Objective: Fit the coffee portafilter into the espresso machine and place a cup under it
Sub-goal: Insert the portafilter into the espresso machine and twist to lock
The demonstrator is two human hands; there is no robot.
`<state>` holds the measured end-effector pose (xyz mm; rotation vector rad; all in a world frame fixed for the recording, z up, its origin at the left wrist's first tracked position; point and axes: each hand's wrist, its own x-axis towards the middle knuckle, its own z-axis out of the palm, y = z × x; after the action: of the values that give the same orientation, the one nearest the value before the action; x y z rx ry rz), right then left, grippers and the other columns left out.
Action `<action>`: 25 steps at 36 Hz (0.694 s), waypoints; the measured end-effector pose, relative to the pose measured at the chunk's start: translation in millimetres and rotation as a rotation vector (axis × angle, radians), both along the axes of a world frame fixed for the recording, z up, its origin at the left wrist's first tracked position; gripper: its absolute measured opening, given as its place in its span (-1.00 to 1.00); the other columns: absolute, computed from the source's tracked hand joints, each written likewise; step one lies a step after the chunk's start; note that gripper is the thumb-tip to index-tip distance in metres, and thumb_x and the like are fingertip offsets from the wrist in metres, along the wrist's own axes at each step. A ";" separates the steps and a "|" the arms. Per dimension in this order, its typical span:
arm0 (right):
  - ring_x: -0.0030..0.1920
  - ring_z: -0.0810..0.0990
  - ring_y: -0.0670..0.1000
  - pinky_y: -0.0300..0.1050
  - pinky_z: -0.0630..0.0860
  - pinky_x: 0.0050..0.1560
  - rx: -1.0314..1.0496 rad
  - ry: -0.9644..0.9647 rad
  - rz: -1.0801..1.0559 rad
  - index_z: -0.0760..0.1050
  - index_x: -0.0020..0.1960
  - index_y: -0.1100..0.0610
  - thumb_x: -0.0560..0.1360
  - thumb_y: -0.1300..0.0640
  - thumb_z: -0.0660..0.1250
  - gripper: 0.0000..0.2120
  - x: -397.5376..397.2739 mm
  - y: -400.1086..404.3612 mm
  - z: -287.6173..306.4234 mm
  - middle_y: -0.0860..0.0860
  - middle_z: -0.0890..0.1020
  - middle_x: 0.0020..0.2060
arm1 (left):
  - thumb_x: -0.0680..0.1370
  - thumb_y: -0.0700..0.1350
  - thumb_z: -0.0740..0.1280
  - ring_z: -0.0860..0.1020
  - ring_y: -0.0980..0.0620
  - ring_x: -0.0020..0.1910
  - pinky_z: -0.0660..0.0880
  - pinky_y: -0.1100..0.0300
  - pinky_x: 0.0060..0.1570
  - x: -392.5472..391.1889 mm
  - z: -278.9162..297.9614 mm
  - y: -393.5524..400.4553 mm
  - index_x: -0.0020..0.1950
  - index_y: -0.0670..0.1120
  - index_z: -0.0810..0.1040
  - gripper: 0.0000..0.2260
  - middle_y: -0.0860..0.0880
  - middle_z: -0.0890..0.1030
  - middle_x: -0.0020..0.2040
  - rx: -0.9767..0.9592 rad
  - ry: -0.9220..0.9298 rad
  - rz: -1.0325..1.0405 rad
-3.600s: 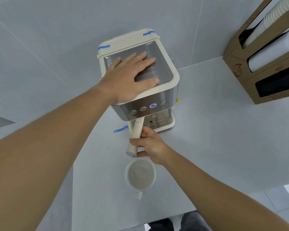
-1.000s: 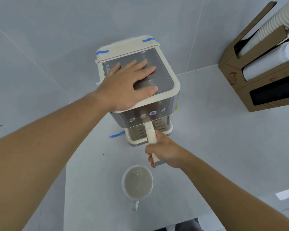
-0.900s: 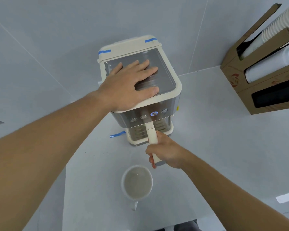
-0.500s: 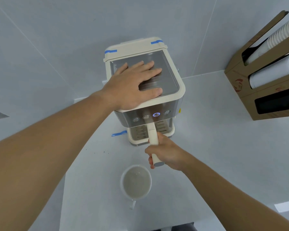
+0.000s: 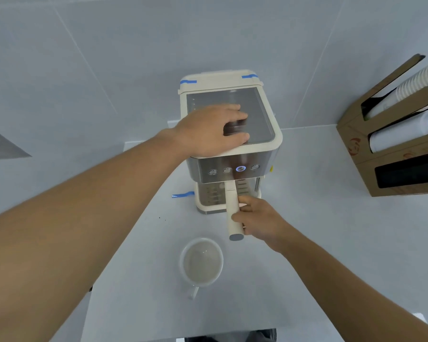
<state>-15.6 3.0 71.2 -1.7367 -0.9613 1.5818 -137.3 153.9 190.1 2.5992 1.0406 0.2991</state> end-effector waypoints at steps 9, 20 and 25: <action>-0.07 0.61 0.06 0.20 0.56 0.21 0.056 0.023 -0.036 0.61 0.04 0.28 0.45 0.36 0.26 -0.78 6.8 -17.0 16.7 0.29 0.65 0.01 | 0.52 0.08 0.32 0.57 -0.06 -0.02 0.50 -0.04 0.04 -24.8 20.3 -28.7 0.01 -0.13 0.62 -0.71 -0.06 0.66 -0.03 -0.027 -0.016 -0.030; 0.06 0.70 0.10 0.00 0.62 0.13 0.079 0.135 -0.129 0.67 0.01 0.07 0.49 0.24 0.41 -0.85 19.7 -49.3 26.9 0.16 0.72 0.03 | 0.45 0.06 0.44 0.63 0.32 -0.12 0.45 0.51 -0.12 -93.5 -3.4 -104.1 -0.04 0.26 0.64 -0.88 0.31 0.68 -0.12 -0.376 -0.447 0.211; -0.01 0.72 -0.01 -0.04 0.61 0.11 0.092 0.068 -0.153 0.64 0.09 0.06 0.53 0.21 0.37 -0.83 21.7 -72.0 16.5 -0.03 0.76 -0.06 | 0.49 -0.08 0.46 0.67 0.18 -0.09 0.53 0.37 -0.07 -120.3 -41.5 -133.0 -0.05 0.15 0.69 -0.87 0.15 0.72 -0.09 -0.572 -0.535 0.332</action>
<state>6.1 -69.0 87.7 -1.6415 -0.8343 1.4665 -257.6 20.9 148.6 1.7066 1.1374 0.6271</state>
